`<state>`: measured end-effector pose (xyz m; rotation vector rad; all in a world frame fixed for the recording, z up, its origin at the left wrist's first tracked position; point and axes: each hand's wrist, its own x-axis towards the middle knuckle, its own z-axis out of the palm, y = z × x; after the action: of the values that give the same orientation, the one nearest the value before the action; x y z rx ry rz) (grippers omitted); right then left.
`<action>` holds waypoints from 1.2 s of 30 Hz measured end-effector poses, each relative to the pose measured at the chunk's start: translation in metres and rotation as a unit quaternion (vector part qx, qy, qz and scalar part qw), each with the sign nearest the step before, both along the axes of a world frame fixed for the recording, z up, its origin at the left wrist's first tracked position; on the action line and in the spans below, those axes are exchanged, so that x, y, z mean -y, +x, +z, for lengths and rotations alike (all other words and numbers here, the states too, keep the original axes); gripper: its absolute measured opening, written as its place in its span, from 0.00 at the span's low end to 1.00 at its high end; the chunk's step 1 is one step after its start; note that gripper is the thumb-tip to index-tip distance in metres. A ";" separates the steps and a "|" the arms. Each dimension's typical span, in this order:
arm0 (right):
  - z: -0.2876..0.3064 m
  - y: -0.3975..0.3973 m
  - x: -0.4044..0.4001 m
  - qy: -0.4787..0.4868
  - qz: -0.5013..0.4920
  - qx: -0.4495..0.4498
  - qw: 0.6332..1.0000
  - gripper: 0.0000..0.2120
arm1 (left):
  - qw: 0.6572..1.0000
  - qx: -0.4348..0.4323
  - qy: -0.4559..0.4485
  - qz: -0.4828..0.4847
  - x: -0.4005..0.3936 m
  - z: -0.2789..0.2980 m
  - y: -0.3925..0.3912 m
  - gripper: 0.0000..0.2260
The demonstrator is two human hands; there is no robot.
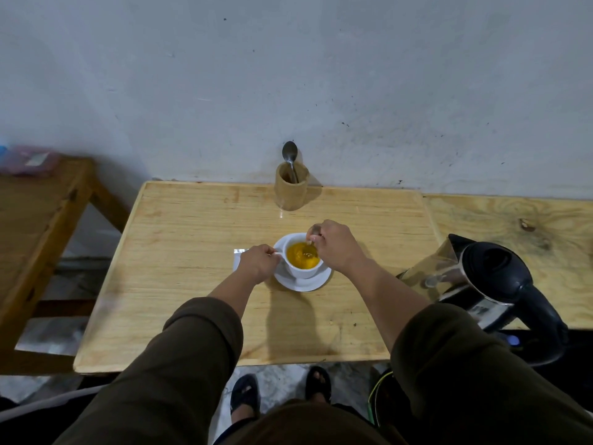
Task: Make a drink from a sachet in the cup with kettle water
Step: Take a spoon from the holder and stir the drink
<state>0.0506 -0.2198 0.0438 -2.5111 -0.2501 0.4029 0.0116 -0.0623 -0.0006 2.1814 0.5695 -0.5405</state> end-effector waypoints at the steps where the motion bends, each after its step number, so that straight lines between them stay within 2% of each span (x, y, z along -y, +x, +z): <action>1: 0.000 -0.001 -0.001 0.001 -0.002 0.009 1.000 0.10 | 1.000 0.002 0.002 -0.001 0.000 0.000 0.000 0.17; 10: -0.004 -0.026 -0.006 0.082 -0.001 0.006 0.997 0.07 | 1.000 0.005 -0.003 -0.022 0.000 0.000 -0.002 0.18; 16: 0.004 -0.042 -0.002 0.062 -0.029 0.013 0.998 0.07 | 0.998 0.008 0.010 -0.058 -0.001 0.001 -0.005 0.18; 23: 0.003 -0.071 0.011 0.103 -0.106 -0.063 0.987 0.08 | 0.995 0.019 0.029 -0.096 0.000 0.004 -0.012 0.18; 26: -0.003 -0.085 0.017 0.173 -0.157 -0.119 0.965 0.11 | 0.996 0.029 0.022 -0.087 0.002 0.002 -0.016 0.18; 30: -0.008 -0.099 0.023 0.212 -0.195 -0.178 0.941 0.10 | 0.994 0.036 0.013 -0.105 0.003 0.000 -0.021 0.20; 36: -0.017 -0.112 0.023 0.220 -0.216 -0.172 0.936 0.03 | 0.997 0.033 -0.041 -0.057 0.004 -0.007 -0.028 0.23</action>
<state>-0.0610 -0.2433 0.0271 -1.9395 0.3169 0.5257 -0.0163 -0.0663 -0.0074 2.1548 0.3831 -0.5393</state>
